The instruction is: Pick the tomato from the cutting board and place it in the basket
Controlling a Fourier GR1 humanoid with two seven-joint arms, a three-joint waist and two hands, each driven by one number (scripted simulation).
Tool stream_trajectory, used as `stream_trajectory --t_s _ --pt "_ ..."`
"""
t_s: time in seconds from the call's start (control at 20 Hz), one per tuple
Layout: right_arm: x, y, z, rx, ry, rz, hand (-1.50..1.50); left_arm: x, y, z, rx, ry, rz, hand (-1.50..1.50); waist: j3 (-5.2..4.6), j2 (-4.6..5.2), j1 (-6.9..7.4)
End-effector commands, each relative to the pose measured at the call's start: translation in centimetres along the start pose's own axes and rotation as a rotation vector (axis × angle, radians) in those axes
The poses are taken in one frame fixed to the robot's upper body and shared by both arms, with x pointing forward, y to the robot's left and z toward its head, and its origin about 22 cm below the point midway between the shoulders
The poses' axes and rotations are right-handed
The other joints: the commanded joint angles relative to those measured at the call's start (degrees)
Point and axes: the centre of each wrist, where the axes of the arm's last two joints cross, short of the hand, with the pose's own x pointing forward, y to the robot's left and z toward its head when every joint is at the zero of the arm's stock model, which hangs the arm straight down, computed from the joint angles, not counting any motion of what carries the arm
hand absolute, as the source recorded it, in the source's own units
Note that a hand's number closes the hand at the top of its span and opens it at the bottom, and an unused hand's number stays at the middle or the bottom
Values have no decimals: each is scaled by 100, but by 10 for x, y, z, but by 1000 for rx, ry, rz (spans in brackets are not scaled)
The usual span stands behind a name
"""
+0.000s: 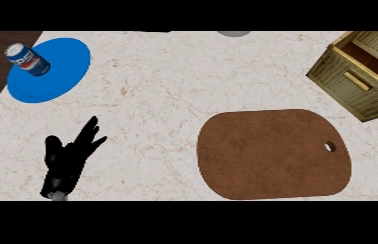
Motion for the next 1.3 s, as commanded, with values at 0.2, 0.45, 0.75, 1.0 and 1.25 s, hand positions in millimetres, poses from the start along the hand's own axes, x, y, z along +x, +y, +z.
stream_trajectory --t_s 0.2,0.45,0.75,1.0,1.25 --pt "-23 18 -38 -4 22 -2 150 -22 -16 -6 -25 138 -14 0 -43 103 104" --pt "-57 37 -54 39 82 -103 150 -26 11 -4 1 134 -1 0 -41 63 -24" --pt "-78 38 -61 42 103 -217 150 -21 5 -15 6 143 -10 0 -35 92 -68" --pt "-107 66 -71 40 95 -223 150 -17 -4 -8 -29 129 -27 0 -25 111 -9" --pt "-111 54 -52 -38 184 73 150 -15 16 -4 -4 123 4 0 -15 156 39"
